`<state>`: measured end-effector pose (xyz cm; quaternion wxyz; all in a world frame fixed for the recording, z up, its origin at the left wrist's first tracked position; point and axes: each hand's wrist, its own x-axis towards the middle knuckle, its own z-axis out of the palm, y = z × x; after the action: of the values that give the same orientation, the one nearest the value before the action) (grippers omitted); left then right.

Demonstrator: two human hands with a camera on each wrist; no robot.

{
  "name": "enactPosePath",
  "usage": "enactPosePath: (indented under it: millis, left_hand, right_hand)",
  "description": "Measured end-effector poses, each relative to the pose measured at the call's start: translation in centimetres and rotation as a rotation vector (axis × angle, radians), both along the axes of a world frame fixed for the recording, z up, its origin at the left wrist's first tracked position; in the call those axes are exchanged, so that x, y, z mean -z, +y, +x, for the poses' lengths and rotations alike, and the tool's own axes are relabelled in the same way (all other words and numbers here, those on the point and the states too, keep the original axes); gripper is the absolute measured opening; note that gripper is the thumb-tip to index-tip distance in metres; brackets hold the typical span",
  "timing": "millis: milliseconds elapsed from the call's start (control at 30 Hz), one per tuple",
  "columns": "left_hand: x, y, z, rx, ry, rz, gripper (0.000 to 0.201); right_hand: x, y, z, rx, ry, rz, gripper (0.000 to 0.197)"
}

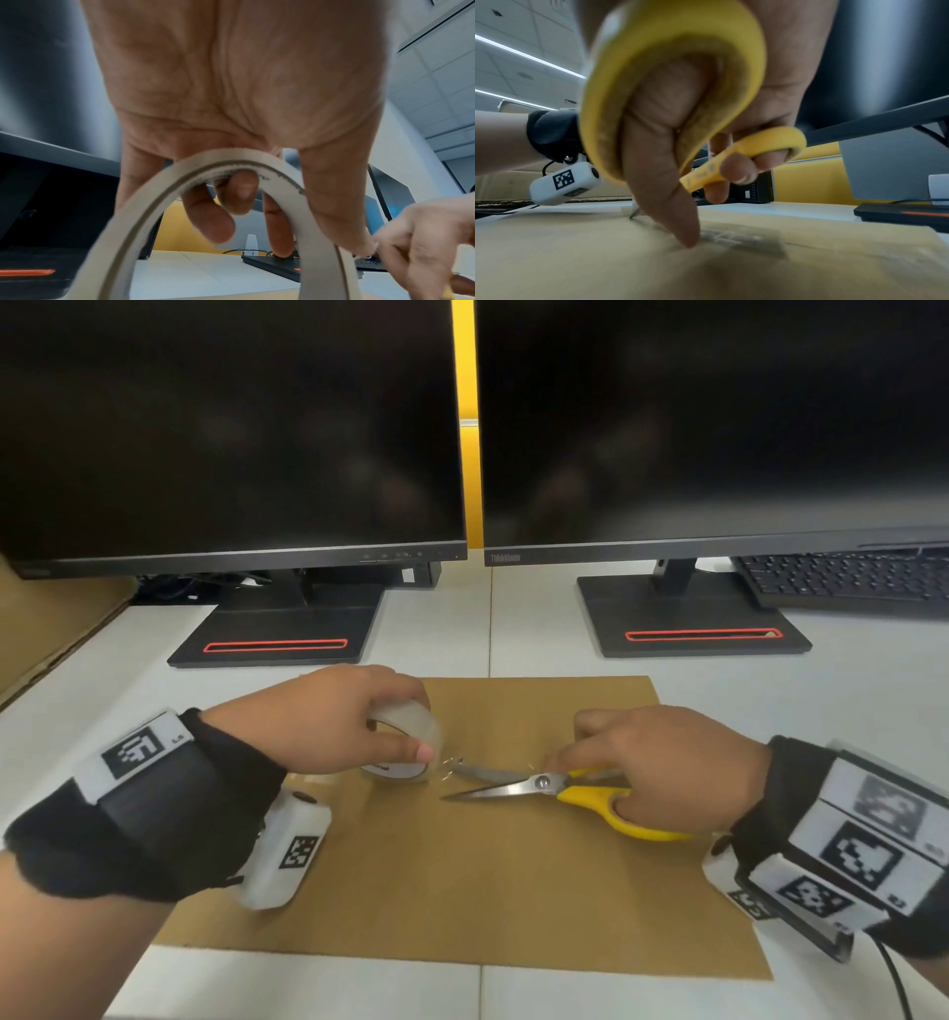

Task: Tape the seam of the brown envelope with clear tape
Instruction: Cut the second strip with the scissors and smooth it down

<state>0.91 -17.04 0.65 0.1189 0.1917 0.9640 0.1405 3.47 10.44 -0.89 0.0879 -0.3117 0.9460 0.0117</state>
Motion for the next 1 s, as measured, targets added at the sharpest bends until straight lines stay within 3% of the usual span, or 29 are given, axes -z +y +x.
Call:
enactPosePath:
  millis: [333, 1000]
  left_hand:
    - [-0.1, 0.0, 0.0, 0.014, -0.001, 0.039, 0.028]
    - [0.3, 0.0, -0.1, 0.048, -0.003, 0.060, 0.023]
  right_hand:
    - [0.0, -1.0, 0.0, 0.018, -0.001, -0.081, 0.050]
    - [1.1, -1.8, -1.3, -0.044, -0.072, -0.063, 0.046]
